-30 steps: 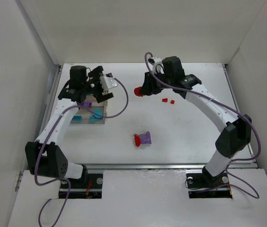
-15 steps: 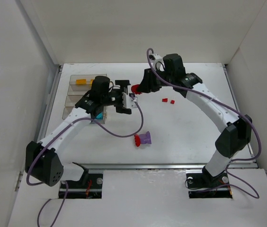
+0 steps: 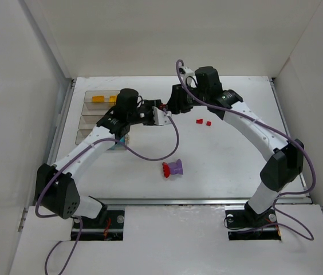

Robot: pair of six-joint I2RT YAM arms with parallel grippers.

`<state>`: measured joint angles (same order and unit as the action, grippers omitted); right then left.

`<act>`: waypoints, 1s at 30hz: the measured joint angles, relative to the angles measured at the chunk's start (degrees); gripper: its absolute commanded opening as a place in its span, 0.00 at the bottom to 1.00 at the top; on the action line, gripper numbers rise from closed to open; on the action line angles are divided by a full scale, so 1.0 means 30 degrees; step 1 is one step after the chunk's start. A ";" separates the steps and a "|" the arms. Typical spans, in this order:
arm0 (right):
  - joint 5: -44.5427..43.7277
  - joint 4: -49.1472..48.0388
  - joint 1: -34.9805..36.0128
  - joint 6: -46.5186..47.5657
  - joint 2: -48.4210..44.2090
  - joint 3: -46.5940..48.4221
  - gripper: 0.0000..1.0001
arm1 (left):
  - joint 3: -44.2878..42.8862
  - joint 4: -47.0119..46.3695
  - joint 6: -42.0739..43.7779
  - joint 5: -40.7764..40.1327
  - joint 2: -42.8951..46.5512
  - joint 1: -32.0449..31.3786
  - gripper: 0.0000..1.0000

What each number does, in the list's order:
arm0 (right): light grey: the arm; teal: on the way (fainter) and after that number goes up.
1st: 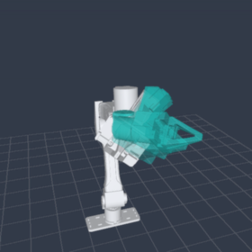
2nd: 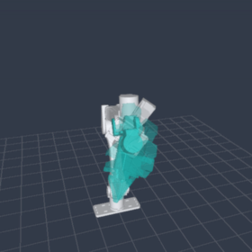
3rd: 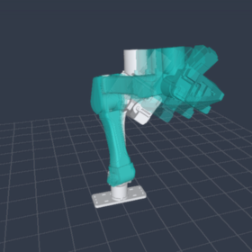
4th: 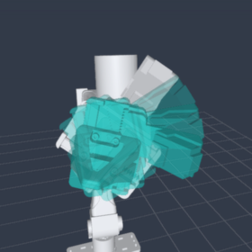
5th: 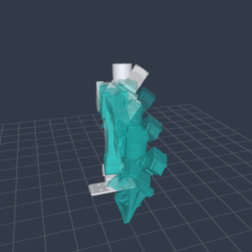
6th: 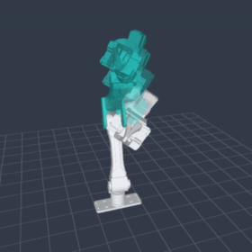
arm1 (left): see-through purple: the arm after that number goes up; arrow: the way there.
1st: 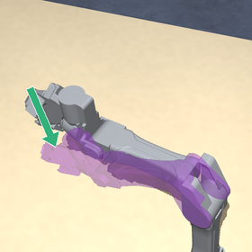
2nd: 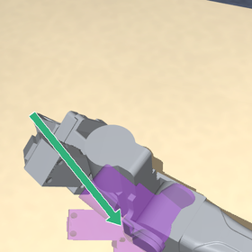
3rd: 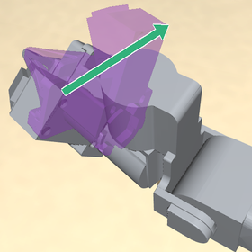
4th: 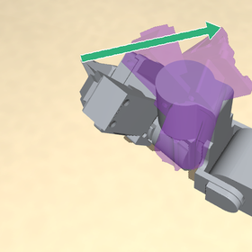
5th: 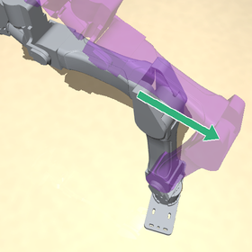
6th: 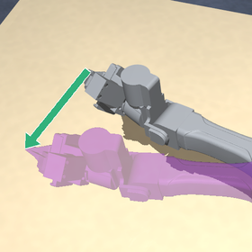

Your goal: Sort the legos into containers by color

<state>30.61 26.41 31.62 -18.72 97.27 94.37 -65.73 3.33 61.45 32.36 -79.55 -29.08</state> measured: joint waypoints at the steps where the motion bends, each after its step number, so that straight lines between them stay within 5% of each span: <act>1: 0.0007 -0.0051 0.0000 -0.0131 0.0000 0.0000 0.00 | -0.0007 -0.0022 -0.0051 0.0000 0.0000 0.0007 0.26; 4: 0.0102 -0.0080 -0.0007 -0.0211 0.0000 -0.0007 0.00 | -0.0029 -0.0044 -0.0233 -0.0015 -0.0007 0.0000 0.05; 6: 0.0109 -0.0080 -0.0007 -0.0240 0.0000 -0.0007 0.03 | -0.0051 -0.0022 -0.0291 -0.0015 -0.0007 0.0000 0.00; 7: 0.0117 -0.0080 -0.0015 -0.0262 0.0000 -0.0007 0.14 | -0.0095 0.0029 -0.0306 -0.0015 -0.0007 0.0000 0.00; 8: 0.0124 -0.0087 -0.0015 -0.0270 0.0000 -0.0007 0.48 | -0.0124 0.0080 -0.0328 -0.0022 -0.0015 0.0000 0.00; 11: -0.0007 -0.0029 -0.0007 -0.0284 0.0015 -0.0007 1.00 | -0.0189 0.0255 -0.0685 0.0029 -0.0015 -0.0029 0.00; 18: -0.1734 0.0051 -0.0415 -0.0415 0.0036 -0.0270 1.00 | -0.0204 0.0481 -0.3344 0.0044 -0.0015 0.0860 0.00; 23: -0.3468 -0.0415 -0.1107 -0.1151 -0.0750 -0.1829 1.00 | -0.0299 0.1166 -0.6499 -0.0051 -0.1064 0.3840 0.00; 30: -0.4714 -0.0255 -0.2368 -0.1100 -0.0379 -0.1603 1.00 | -0.3905 0.2885 -1.1052 -0.0969 -0.6397 0.8604 0.00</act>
<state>16.47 25.65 24.51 -22.02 96.14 89.56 -77.45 11.99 28.29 29.45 -98.74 -3.27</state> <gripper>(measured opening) 1.000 0.425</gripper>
